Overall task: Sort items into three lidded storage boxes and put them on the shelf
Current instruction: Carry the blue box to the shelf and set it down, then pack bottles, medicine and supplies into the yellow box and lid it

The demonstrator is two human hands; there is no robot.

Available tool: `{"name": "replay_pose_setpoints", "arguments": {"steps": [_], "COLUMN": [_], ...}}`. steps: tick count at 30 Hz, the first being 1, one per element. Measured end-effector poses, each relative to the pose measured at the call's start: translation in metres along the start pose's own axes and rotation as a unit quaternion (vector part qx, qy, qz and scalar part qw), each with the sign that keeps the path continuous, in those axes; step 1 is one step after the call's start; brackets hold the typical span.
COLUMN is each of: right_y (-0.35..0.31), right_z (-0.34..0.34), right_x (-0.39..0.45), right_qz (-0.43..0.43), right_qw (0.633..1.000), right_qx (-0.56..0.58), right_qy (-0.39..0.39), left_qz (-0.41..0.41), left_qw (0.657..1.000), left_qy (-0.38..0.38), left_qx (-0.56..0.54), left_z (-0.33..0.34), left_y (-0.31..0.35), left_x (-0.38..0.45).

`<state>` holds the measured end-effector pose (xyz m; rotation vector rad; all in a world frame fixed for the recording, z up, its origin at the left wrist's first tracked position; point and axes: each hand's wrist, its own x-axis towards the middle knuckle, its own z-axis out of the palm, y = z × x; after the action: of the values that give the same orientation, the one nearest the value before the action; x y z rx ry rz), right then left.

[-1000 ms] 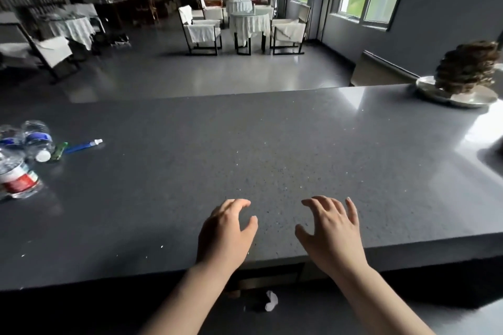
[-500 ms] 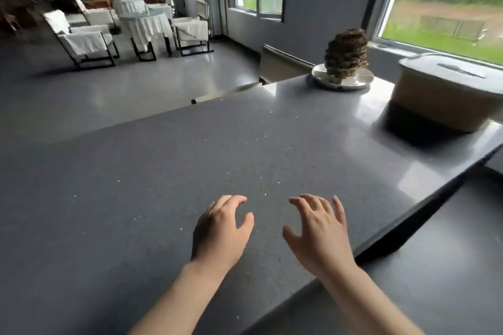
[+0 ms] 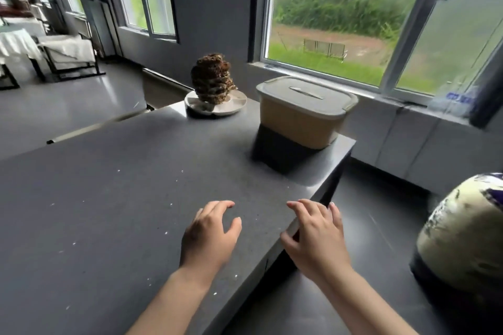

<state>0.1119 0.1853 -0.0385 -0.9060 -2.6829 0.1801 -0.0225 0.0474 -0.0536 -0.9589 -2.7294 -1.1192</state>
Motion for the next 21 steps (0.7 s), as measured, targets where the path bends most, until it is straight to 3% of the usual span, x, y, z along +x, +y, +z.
{"name": "replay_pose_setpoints", "arguments": {"steps": [6, 15, 18, 21], "right_y": [0.075, 0.131, 0.142, 0.155], "right_z": [-0.008, 0.015, 0.018, 0.014], "right_x": [0.049, 0.142, 0.185, 0.241], "right_qz": [0.040, 0.094, 0.128, 0.178], "right_qw": [0.999, 0.995, 0.986, 0.953], "right_qx": [-0.013, 0.022, 0.101, 0.243], "right_qy": [0.003, 0.008, 0.019, 0.038], "left_qz": [0.013, 0.060, 0.094, 0.127], "left_qw": [0.999, 0.998, 0.995, 0.991], "left_qy": [-0.013, -0.022, -0.021, -0.018], "left_qx": [-0.028, -0.029, -0.033, -0.049], "left_z": [0.057, 0.110, 0.121, 0.130], "left_y": [0.049, 0.080, 0.091, 0.104], "left_x": [0.053, 0.176, 0.246, 0.338]}}
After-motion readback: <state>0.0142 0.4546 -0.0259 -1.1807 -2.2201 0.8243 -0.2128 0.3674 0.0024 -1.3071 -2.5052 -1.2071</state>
